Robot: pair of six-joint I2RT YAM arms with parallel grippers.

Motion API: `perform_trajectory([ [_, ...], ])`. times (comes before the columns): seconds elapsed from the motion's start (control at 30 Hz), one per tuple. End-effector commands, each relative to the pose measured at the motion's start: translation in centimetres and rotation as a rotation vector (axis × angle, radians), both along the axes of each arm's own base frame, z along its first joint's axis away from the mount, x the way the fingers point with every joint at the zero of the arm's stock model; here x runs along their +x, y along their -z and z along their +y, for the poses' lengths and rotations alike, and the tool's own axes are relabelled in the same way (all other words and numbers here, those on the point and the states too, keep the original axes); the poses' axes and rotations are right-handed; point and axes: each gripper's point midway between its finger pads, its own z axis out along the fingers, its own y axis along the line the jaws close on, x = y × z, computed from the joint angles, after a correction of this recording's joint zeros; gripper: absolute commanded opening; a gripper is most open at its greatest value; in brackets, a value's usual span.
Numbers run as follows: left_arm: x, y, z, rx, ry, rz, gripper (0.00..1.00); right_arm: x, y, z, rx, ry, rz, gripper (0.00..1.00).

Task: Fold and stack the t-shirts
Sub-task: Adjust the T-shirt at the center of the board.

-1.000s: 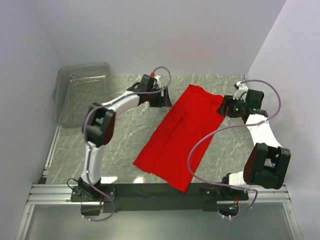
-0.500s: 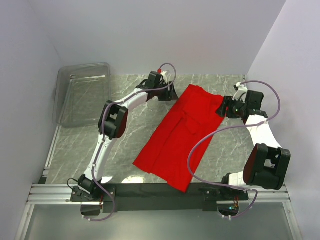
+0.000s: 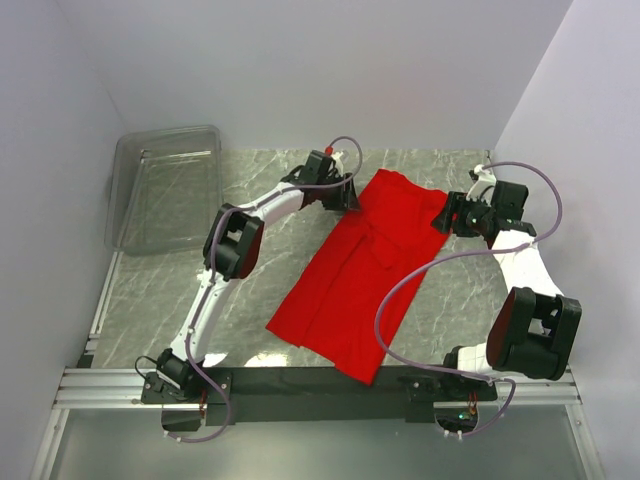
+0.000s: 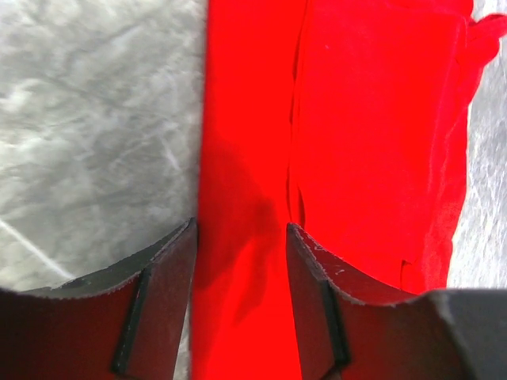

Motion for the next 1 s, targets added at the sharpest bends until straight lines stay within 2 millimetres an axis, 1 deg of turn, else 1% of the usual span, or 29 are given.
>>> perform_trajectory([
  [0.0, -1.4, 1.8, -0.1, 0.082, 0.019, 0.018, 0.55, 0.4, -1.3, -0.2, 0.007, 0.007, -0.053, 0.67],
  [0.1, -1.6, 2.5, -0.1, 0.127, 0.014, 0.014, 0.51, 0.4, -1.3, -0.2, 0.007, 0.008, -0.054, 0.67],
  [0.13, -1.4, 2.7, 0.1, 0.146, -0.001, 0.005, 0.45, 0.4, -1.4, -0.2, 0.006, 0.008, -0.057, 0.67],
  [0.2, -1.1, 3.0, 0.5, 0.172, -0.021, 0.001, 0.38, 0.4, -1.5, -0.2, 0.003, 0.012, -0.058, 0.67],
  [0.23, -0.8, 3.0, 0.7, 0.187, -0.041, -0.009, 0.31, 0.4, -1.5, -0.2, 0.004, 0.01, -0.055, 0.67],
  [0.3, -0.5, 3.0, 0.9, 0.197, -0.055, -0.017, 0.24, 0.4, -1.6, -0.4, 0.001, 0.015, -0.058, 0.67],
  [0.33, -0.2, 2.8, 1.0, 0.199, -0.065, -0.024, 0.15, 0.4, -1.7, -0.4, 0.002, 0.013, -0.059, 0.67],
  [0.43, 0.7, 2.3, 1.3, 0.195, -0.099, -0.036, 0.0, 0.5, -2.0, -0.6, -0.002, 0.017, -0.066, 0.67],
  [0.53, 1.9, 1.7, 2.6, 0.194, -0.163, -0.05, 0.0, 0.5, -2.2, -0.7, -0.007, 0.019, -0.068, 0.67],
  [0.57, 2.4, 1.1, 3.0, 0.188, -0.184, -0.059, 0.0, 0.5, -2.2, -0.8, -0.012, 0.023, -0.07, 0.67],
  [0.6, 2.9, 1.4, 4.3, 0.196, -0.213, -0.051, 0.0, 0.5, -2.1, -0.9, -0.013, 0.024, -0.069, 0.67],
  [0.67, 3.6, 0.9, 5.3, 0.19, -0.247, -0.052, 0.0, 0.5, -2.1, -1.0, -0.015, 0.029, -0.066, 0.67],
  [0.7, 4.2, 1.0, 6.6, 0.197, -0.272, -0.047, 0.0, 0.6, -2.0, -1.1, -0.017, 0.029, -0.067, 0.67],
  [0.77, 4.7, 0.9, 7.8, 0.198, -0.294, -0.04, 0.0, 0.7, -2.0, -1.1, -0.019, 0.03, -0.068, 0.67],
  [0.8, 5.1, 1.2, 9.0, 0.205, -0.316, -0.031, 0.0, 0.7, -2.0, -1.2, -0.022, 0.031, -0.068, 0.67],
  [0.83, 5.1, 1.5, 9.6, 0.209, -0.323, -0.023, 0.0, 0.8, -1.9, -1.2, -0.023, 0.032, -0.066, 0.67],
  [0.87, 5.3, 1.1, 10.1, 0.206, -0.331, -0.026, 0.0, 0.8, -2.0, -1.3, -0.028, 0.032, -0.068, 0.67],
  [0.9, 5.4, 1.7, 11.3, 0.217, -0.349, -0.013, 0.0, 1.0, -2.0, -1.4, -0.034, 0.032, -0.069, 0.67],
  [0.93, 5.4, 1.8, 11.9, 0.223, -0.358, -0.01, 0.0, 1.0, -1.9, -1.5, -0.037, 0.035, -0.066, 0.67],
  [0.97, 5.5, 1.4, 12.4, 0.221, -0.37, -0.011, 0.0, 1.0, -1.9, -1.6, -0.04, 0.034, -0.065, 0.67],
])
